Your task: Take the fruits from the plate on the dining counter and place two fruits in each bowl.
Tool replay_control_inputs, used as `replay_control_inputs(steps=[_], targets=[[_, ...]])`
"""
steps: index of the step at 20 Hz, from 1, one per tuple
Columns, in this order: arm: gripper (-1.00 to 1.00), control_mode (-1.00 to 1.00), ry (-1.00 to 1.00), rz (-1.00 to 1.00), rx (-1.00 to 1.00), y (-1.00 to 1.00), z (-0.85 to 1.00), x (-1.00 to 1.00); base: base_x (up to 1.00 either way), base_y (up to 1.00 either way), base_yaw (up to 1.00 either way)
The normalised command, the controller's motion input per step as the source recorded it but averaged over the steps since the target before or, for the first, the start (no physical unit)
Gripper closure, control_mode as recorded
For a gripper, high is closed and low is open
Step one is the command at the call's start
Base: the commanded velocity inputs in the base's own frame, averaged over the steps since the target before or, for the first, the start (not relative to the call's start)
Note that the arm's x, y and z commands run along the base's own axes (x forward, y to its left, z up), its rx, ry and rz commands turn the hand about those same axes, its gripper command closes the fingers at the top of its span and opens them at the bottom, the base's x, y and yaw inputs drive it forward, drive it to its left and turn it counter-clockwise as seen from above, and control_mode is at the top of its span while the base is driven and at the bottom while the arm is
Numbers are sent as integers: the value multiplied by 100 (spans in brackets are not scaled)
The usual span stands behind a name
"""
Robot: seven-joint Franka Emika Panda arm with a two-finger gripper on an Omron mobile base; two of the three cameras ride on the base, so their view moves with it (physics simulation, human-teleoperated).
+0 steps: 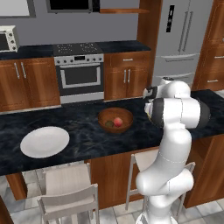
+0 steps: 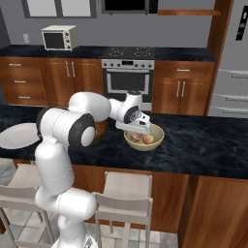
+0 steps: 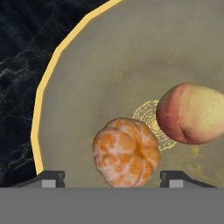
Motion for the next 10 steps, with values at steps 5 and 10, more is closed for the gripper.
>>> replay_control_inputs(steps=[5, 10], targets=[[-100, -100, -1, 0, 0, 0, 0, 0, 0, 0, 0], [-100, -100, -1, -1, 0, 0, 14, -15, 0, 0, 0]])
